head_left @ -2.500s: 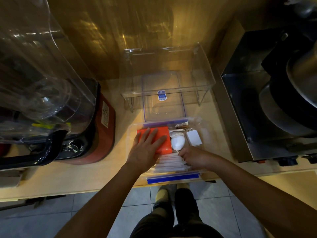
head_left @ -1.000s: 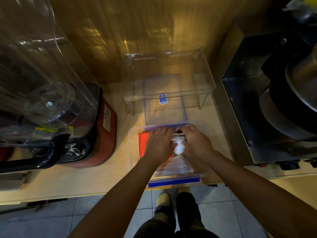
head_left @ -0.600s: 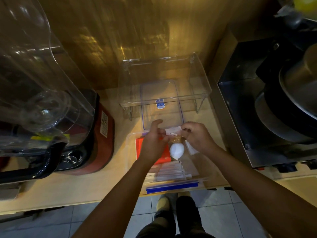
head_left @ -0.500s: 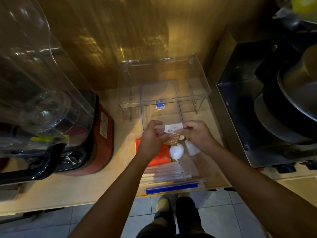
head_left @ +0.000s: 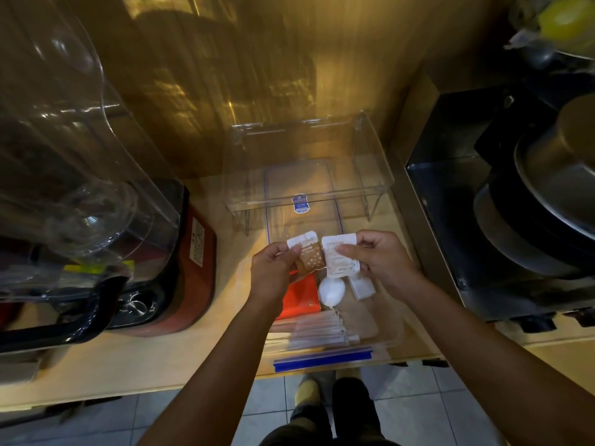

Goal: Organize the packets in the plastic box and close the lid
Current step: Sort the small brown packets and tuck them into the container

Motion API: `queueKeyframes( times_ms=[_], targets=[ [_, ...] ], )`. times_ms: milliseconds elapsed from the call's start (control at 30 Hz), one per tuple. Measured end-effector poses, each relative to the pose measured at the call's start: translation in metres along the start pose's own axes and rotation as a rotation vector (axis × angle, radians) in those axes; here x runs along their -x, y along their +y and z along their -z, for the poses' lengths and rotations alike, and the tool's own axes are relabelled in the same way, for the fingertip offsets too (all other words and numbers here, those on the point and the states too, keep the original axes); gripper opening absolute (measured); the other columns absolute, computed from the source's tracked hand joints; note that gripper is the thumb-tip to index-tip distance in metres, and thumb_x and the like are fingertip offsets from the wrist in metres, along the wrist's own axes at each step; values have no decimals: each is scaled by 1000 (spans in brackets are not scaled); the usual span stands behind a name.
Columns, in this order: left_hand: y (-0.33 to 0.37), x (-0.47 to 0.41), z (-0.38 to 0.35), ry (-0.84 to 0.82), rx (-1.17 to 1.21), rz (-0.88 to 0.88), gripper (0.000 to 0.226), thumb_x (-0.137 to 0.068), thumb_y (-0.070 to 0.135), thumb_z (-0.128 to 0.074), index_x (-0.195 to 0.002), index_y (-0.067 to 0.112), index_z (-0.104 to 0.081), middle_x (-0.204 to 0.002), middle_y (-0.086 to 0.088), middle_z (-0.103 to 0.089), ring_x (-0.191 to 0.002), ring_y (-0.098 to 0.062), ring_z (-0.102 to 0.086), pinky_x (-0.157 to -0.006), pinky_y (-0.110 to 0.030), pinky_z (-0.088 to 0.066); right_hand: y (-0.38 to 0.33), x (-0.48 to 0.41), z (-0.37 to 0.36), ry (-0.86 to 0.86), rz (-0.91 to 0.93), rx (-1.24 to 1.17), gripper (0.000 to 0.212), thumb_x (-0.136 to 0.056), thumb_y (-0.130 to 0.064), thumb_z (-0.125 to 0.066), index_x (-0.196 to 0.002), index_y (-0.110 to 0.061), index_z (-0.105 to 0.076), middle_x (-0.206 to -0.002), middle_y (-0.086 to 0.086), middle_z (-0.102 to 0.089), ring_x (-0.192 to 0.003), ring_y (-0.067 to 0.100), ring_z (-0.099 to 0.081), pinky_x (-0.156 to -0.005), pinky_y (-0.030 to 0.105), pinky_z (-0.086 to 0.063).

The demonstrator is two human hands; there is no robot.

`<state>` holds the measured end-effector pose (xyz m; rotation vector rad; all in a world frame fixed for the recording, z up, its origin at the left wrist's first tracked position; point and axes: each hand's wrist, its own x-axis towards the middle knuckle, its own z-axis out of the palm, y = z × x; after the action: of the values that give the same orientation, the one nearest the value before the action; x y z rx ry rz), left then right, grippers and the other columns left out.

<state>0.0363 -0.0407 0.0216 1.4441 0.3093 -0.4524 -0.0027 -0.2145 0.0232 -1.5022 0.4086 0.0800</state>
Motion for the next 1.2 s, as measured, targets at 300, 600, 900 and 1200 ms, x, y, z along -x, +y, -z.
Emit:
queueKeyframes(
  times_ms=[300,600,900,1200],
  targets=[
    [3,6,-6,-21,23,206,12,-86,5,-60,-75,10,-60,-73,-10,-65,-63,-18,-63,-52,-29,-58,1,9,0,24,164,-47,36,-67,23,-64,-57,-11,-71,-108,-2,-55,-95,4,-60,-72,18,-56],
    [1,9,-11,-132,5,222,8,-89,15,-58,-83,13,-63,-65,1,-72,-58,-10,-67,-51,-24,-54,17,12,-3,21,153,147,22,-76,23,-54,-89,11,-68,-105,37,-56,-100,39,-58,-86,30,-50],
    [-1,10,-9,-127,-204,-14,18,-78,-5,-66,-65,7,-65,-52,4,-69,-50,-6,-65,-46,-17,-51,10,13,2,-1,72,142,28,-82,-7,-65,-105,-24,-66,-98,-1,-58,-90,13,-57,-79,28,-51],
    [-7,14,-5,30,-139,-10,19,-84,1,-62,-66,7,-64,-71,-8,-64,-66,-19,-59,-63,-27,-49,3,12,0,52,-151,26,15,-85,6,-58,-71,0,-56,-65,19,-59,-40,15,-60,-37,18,-49]
  ],
)
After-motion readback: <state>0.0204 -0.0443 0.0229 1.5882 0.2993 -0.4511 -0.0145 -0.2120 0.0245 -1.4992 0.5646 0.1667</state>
